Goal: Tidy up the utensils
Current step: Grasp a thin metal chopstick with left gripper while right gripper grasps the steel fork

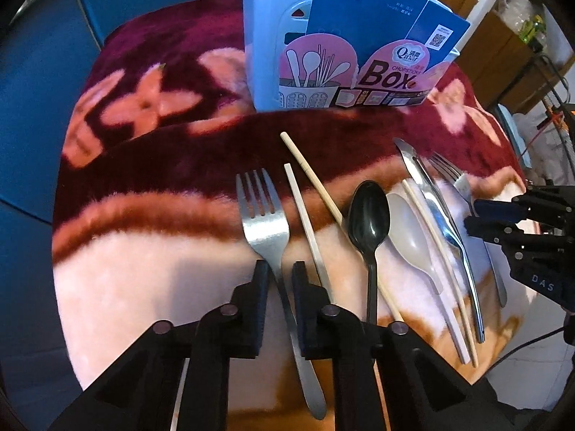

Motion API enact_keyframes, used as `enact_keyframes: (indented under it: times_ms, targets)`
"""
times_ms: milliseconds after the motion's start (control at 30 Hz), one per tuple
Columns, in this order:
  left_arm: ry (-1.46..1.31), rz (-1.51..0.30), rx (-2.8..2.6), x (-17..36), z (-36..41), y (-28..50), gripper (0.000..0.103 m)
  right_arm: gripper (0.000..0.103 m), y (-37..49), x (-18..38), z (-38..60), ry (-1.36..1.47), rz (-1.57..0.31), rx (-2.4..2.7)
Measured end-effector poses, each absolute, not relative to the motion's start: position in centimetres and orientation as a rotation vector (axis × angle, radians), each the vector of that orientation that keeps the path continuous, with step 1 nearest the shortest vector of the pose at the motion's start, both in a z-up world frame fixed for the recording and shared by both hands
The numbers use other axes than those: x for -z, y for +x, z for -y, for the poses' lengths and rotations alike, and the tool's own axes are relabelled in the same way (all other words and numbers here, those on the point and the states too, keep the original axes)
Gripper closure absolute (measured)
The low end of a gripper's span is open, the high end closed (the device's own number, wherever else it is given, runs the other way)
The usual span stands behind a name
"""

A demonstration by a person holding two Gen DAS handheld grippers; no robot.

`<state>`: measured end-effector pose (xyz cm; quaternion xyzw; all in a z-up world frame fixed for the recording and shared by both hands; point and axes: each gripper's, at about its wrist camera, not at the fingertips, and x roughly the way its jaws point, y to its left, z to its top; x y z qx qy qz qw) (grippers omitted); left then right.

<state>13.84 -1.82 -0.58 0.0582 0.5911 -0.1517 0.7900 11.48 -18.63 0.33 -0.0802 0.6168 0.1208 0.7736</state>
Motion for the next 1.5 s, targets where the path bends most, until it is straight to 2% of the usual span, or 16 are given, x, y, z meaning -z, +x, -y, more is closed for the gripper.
enact_keyframes:
  times_ms: [133, 300, 900, 1300, 1500]
  targets:
    - [0.113, -1.248, 0.322, 0.5, 1.5, 13.6, 0.095, 0.085, 11.4, -0.2, 18.4, -0.186, -1.320, -0.258]
    - [0.087, -1.151, 0.336, 0.3, 0.9, 12.3, 0.098, 0.097, 10.2, -0.3, 18.8, -0.152, -1.229, -0.278]
    - [-0.144, -0.875, 0.308, 0.6, -2.2, 8.4, 0.100, 0.098, 4.4, -0.4, 23.5, 0.217, -0.810, -0.269]
    - [-0.137, -0.616, 0.303, -3.2, -2.7, 5.1, 0.101, 0.098, 0.2, -3.8, 23.7, 0.246, -0.474, -0.268]
    - [-0.142, -0.513, 0.311, -5.4, -2.3, 4.7, 0.101, 0.098, -0.2, -5.0, 23.9, 0.226, -0.411, -0.257]
